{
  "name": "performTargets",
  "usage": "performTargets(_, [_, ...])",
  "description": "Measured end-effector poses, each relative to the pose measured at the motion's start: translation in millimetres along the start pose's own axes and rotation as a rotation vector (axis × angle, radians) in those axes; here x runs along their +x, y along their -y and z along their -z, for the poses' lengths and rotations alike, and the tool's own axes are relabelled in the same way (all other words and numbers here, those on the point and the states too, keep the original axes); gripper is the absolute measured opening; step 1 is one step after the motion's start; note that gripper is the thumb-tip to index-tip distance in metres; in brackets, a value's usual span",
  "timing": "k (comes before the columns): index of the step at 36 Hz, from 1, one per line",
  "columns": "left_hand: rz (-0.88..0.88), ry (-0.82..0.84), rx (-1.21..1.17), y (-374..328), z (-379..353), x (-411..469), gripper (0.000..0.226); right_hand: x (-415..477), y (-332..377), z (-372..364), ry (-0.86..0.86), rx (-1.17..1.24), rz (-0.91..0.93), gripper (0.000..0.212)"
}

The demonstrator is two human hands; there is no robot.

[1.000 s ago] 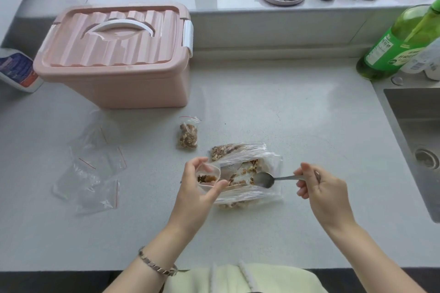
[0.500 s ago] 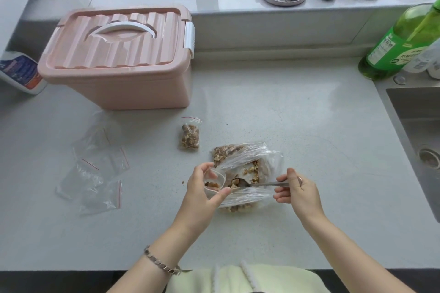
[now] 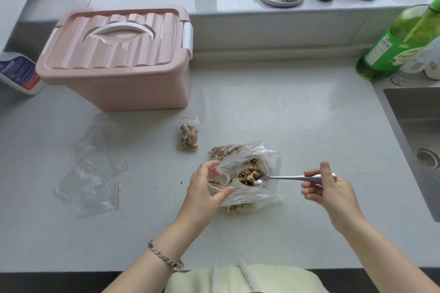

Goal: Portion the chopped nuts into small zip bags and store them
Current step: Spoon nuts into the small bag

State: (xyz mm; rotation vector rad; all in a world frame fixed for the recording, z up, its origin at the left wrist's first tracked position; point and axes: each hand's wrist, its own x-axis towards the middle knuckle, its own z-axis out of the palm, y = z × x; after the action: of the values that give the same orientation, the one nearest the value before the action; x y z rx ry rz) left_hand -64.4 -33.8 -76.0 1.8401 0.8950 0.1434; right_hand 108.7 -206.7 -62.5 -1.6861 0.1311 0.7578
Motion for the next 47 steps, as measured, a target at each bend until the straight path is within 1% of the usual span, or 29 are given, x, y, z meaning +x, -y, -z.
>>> performTargets(7, [0.004, 0.029, 0.042, -1.7, -7.7, 5.2, 0.050, -15.8, 39.3, -5.2, 0.026, 0.030, 0.120, 0.045])
performTargets(13, [0.041, 0.040, 0.016, -7.4, -11.1, 7.5, 0.051, -32.6, 65.4, -25.8, 0.090, -0.065, 0.287, 0.046])
performTargets(15, [0.031, 0.039, 0.001, -8.5, -11.8, 7.6, 0.052, -38.7, 68.1, -32.1, 0.110, -0.130, 0.371, 0.046])
performTargets(19, [0.038, 0.061, -0.010, -10.2, -13.2, 6.3, 0.051, -50.9, 63.8, -45.0, 0.165, -0.292, 0.606, 0.049])
performTargets(23, [0.055, 0.056, -0.025, -8.1, -15.0, 4.0, 0.050, -58.7, 58.4, -49.2, 0.209, -0.548, 0.878, 0.053])
performTargets(24, [0.054, 0.054, -0.025, -7.6, -15.1, 3.7, 0.050, -59.4, 58.3, -47.5, 0.208, -0.585, 0.934, 0.053])
performTargets(26, [0.046, 0.042, -0.028, -7.2, -14.2, 2.7, 0.049, -59.1, 59.1, -42.7, 0.186, -0.604, 0.990, 0.053])
performTargets(27, [0.037, 0.032, -0.031, -7.1, -13.4, 2.5, 0.047, -58.9, 60.1, -40.1, 0.166, -0.586, 0.988, 0.053])
performTargets(29, [0.029, 0.008, -0.036, -6.4, -11.2, 2.1, 0.048, -57.3, 61.5, -34.1, 0.109, -0.492, 0.921, 0.046])
performTargets(31, [0.022, -0.014, -0.045, -5.9, -8.8, 1.4, 0.049, -54.3, 59.8, -28.3, 0.037, -0.392, 0.796, 0.038])
performTargets(34, [0.005, -0.054, -0.072, -7.2, -3.8, 0.0, 0.049, -42.5, 46.2, -21.1, -0.026, -0.352, 0.601, 0.035])
performTargets(38, [0.002, -0.099, -0.090, -7.2, 3.6, -0.4, 0.051, -21.8, 14.2, -17.5, -0.042, -0.373, 0.417, 0.033])
performTargets(41, [-0.001, -0.117, -0.094, -6.5, 7.7, -0.5, 0.052, -10.4, -8.0, -19.9, -0.057, -0.339, 0.338, 0.030])
performTargets(44, [0.007, -0.114, -0.102, -6.2, 9.7, -0.8, 0.051, -3.5, -23.4, -28.5, -0.045, -0.283, 0.263, 0.030])
performTargets(47, [0.011, -0.103, -0.089, -6.3, 9.3, -2.2, 0.052, 0.5, -34.2, -40.9, 0.006, -0.187, 0.172, 0.030])
